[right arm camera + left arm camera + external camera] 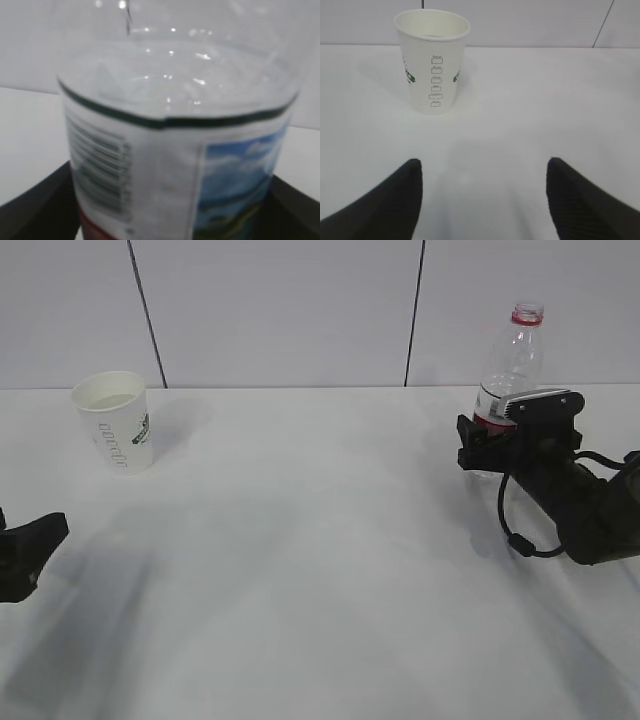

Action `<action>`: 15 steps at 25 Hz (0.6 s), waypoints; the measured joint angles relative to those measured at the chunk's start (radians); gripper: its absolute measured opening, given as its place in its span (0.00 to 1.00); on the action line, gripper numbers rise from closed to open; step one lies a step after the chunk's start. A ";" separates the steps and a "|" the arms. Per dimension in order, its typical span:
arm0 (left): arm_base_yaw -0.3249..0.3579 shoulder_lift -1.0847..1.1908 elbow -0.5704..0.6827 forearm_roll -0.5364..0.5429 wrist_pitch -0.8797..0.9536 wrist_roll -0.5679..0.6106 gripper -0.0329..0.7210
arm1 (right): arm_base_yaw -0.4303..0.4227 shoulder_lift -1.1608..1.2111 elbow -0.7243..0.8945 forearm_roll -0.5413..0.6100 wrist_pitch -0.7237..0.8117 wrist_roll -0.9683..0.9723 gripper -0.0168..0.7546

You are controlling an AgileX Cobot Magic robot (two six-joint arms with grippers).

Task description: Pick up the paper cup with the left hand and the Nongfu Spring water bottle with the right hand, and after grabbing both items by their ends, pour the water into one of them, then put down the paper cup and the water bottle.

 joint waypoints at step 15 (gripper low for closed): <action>0.000 0.000 0.000 0.005 0.000 0.000 0.76 | 0.000 -0.045 0.050 0.004 -0.051 0.000 0.88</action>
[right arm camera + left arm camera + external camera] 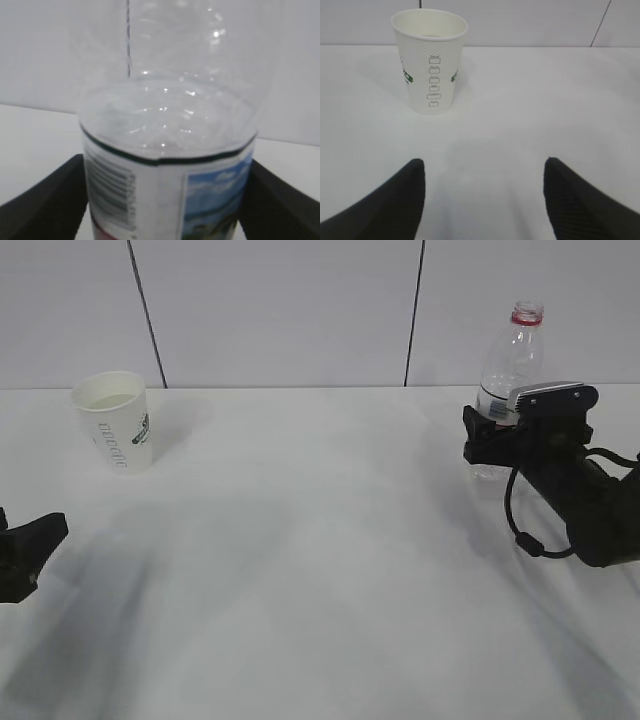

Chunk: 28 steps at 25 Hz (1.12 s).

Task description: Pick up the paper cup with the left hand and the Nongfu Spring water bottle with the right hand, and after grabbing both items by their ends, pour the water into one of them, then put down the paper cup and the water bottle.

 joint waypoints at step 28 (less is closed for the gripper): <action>0.000 0.000 0.000 -0.043 0.000 0.078 0.76 | 0.000 -0.364 0.430 0.006 -0.006 0.002 0.85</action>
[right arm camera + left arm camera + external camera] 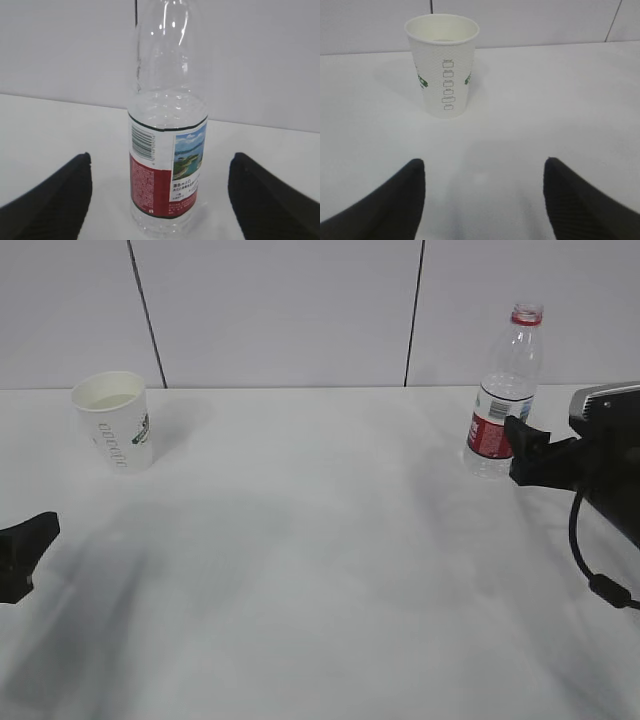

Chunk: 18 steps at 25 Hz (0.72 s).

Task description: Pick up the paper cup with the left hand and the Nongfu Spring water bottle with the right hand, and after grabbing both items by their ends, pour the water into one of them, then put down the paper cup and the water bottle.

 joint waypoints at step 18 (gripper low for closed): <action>0.000 -0.246 0.002 -0.087 0.026 0.020 0.76 | 0.000 -0.308 0.175 0.020 0.010 0.000 0.84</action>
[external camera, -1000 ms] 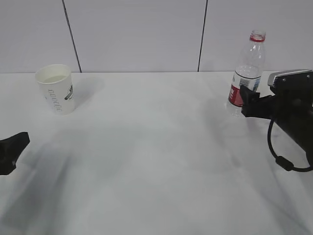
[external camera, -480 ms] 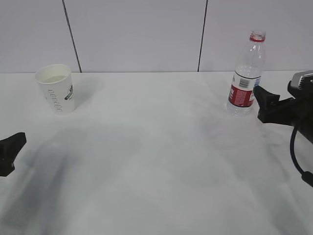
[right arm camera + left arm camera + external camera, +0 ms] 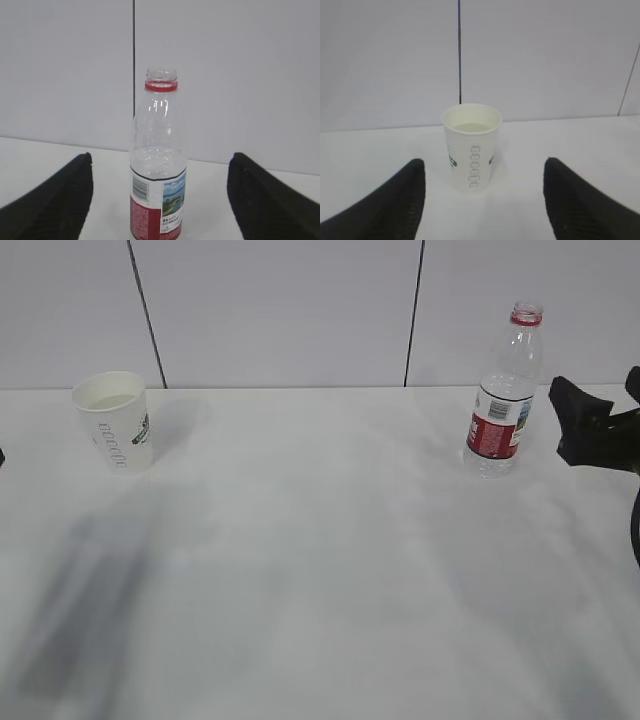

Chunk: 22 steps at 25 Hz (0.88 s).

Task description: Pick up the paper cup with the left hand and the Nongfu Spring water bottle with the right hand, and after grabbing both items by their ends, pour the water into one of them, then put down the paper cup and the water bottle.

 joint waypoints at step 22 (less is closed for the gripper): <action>0.000 -0.629 -0.122 -0.027 0.743 0.000 0.76 | 0.000 -0.359 0.054 -0.022 0.326 0.000 0.80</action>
